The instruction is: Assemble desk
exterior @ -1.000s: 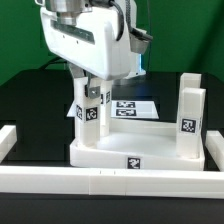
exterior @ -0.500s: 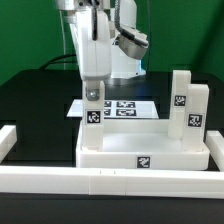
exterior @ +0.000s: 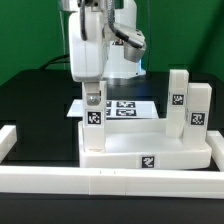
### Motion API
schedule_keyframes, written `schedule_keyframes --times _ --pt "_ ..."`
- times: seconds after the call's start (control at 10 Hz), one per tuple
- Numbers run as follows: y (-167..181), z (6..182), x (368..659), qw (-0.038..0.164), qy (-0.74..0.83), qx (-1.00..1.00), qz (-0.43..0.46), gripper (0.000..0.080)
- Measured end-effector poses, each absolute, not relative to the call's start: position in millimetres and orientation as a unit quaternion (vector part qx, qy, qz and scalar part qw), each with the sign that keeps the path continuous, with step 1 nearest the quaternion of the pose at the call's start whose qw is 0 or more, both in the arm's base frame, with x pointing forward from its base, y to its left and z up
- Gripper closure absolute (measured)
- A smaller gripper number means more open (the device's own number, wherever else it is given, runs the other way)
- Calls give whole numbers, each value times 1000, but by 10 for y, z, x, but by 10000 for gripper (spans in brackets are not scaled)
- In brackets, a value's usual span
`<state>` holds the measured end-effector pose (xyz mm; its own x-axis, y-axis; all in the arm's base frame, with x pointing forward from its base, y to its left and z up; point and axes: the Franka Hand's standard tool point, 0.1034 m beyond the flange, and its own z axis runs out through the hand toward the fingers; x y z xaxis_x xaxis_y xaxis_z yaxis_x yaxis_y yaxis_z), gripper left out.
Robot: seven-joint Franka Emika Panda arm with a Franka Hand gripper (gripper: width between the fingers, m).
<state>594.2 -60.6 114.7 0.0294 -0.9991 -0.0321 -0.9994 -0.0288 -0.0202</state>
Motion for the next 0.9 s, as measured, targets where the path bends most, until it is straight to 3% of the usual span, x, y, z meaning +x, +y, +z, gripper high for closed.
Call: schedule_keyframes --times 0.9 --pt "-598 1114 5934 11 367 -930 -15 150"
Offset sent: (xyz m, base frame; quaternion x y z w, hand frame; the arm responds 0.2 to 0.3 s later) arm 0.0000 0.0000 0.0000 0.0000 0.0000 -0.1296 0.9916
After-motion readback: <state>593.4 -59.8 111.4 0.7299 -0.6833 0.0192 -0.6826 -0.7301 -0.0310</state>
